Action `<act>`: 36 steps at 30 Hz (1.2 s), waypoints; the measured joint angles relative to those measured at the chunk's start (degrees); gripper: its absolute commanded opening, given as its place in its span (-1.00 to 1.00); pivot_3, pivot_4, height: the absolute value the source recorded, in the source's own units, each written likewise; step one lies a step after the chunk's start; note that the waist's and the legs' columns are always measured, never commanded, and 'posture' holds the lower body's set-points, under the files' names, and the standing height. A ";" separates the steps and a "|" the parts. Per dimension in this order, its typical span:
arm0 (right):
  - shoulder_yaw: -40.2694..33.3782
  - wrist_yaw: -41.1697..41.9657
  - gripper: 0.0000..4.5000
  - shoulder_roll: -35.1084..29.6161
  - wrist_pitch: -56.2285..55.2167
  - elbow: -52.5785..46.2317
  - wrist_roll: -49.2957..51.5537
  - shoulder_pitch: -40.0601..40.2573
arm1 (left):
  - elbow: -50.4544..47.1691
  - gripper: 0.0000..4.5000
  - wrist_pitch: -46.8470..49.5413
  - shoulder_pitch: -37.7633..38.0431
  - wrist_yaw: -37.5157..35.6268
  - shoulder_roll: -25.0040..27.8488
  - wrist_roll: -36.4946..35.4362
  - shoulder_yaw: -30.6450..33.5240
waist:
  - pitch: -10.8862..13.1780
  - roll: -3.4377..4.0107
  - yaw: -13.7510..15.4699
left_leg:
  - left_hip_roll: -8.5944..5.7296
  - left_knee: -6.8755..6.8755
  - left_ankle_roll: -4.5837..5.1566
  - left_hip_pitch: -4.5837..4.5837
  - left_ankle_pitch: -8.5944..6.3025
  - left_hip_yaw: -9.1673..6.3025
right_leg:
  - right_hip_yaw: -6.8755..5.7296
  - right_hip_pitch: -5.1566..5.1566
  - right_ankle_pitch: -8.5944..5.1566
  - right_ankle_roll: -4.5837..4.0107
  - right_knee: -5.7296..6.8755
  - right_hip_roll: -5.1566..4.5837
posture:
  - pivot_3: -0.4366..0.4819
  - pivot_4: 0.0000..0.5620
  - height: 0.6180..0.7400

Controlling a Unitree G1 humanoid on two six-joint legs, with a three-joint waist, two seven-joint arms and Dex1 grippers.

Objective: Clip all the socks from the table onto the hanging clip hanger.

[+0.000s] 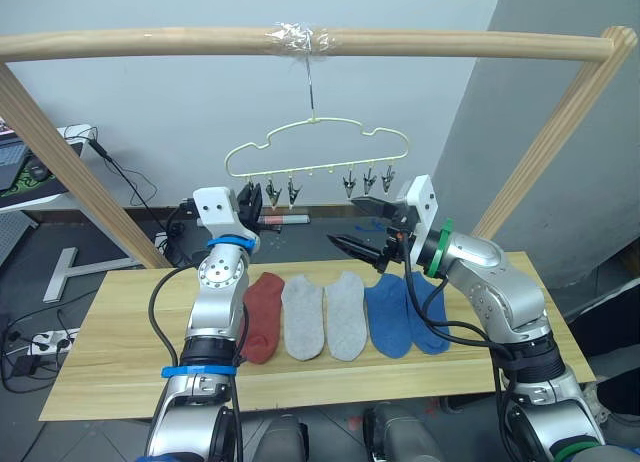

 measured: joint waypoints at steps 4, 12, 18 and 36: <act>0.01 -0.21 1.00 0.00 0.00 0.00 -0.04 0.01 | -0.51 -0.97 0.79 0.06 -1.10 0.23 -0.87 0.12 | 0.01 0.00 -0.01 | 0.00 0.00 0.00 0.00 0.00 0.00 | 0.00 0.00 0.00 0.00 0.00 0.00 | -0.07 -0.40 1.00; 2.15 -3.67 1.00 -4.69 -2.97 7.12 -9.55 5.93 | -6.25 -0.97 6.25 3.53 -6.88 3.47 -6.42 1.91 | 0.19 -0.04 0.02 | -0.01 0.00 0.00 0.01 0.00 0.05 | 0.02 0.00 0.00 0.00 0.00 -0.10 | -0.04 -0.37 1.00; 0.16 -9.07 1.00 -7.05 -4.59 19.19 -15.79 7.93 | -9.63 -0.97 8.38 5.48 -8.45 4.90 -7.75 2.56 | 0.38 -0.08 -0.01 | -0.01 0.01 0.00 0.05 0.00 0.08 | 0.06 0.01 0.00 0.01 0.02 -0.09 | -0.03 -0.37 1.00; -0.33 -9.76 1.00 -5.61 -8.15 41.94 -20.50 5.14 | -10.85 -0.97 9.41 6.57 -7.25 3.08 -7.71 2.40 | 0.58 -0.13 -0.32 | -0.01 0.00 0.00 0.09 0.00 0.11 | 0.13 0.01 0.00 0.00 0.07 -0.08 | 0.01 -0.36 1.00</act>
